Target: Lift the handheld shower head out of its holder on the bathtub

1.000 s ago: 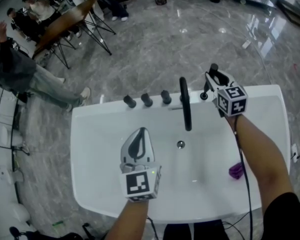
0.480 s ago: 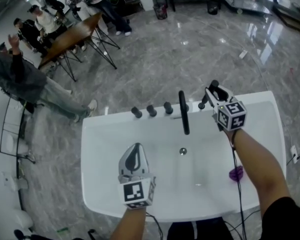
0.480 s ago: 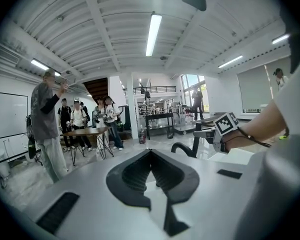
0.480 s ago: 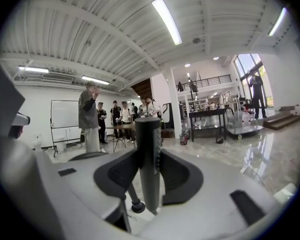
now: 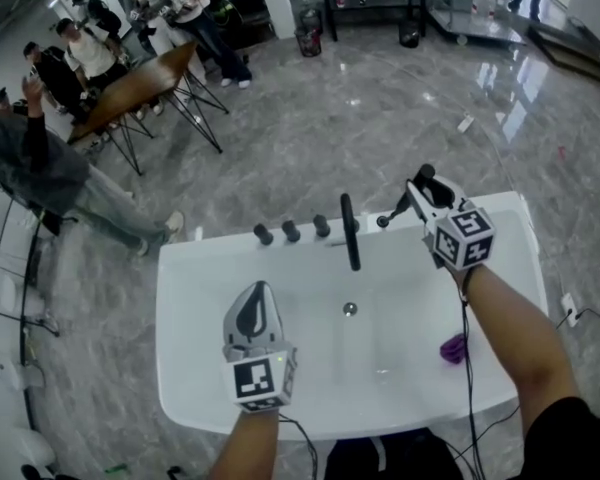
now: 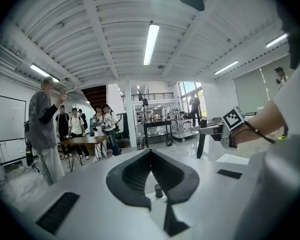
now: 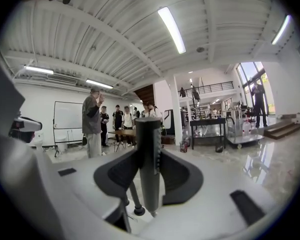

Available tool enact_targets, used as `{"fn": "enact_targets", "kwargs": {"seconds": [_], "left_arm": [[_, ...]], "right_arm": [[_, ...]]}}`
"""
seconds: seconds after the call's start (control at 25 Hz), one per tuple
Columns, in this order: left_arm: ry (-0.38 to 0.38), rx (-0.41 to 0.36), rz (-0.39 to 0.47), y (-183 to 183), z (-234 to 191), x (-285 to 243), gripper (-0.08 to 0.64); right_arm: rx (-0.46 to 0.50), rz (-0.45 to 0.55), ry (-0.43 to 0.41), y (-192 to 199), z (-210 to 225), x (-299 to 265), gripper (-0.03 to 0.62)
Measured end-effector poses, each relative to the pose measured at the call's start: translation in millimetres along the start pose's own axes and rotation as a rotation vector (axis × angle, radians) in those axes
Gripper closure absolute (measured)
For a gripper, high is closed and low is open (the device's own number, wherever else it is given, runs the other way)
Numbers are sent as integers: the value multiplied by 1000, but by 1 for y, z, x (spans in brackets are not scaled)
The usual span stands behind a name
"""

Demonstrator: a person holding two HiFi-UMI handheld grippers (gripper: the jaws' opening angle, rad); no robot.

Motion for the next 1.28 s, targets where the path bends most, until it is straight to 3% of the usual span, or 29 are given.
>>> {"fn": "enact_targets", "kwargs": {"seconds": [0.4, 0.76, 1.28], "left_arm": [[-14, -11, 1, -27, -13, 33, 551], [29, -14, 19, -59, -6, 59, 551], [102, -20, 91, -109, 4, 84, 551]], "right_arm": [[49, 33, -38, -67, -29, 50, 448], [68, 76, -79, -122, -64, 86, 448], [106, 117, -75, -170, -95, 146, 448]]}}
Point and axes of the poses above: the fingertips, and each gripper's own axes: x backward along the fingers, z to its right, y out of its underside, the point moved 1 cm from there along x, backward along the fingers, and after that the axes turned 6 degrees about -y, right-handed, at the moved point
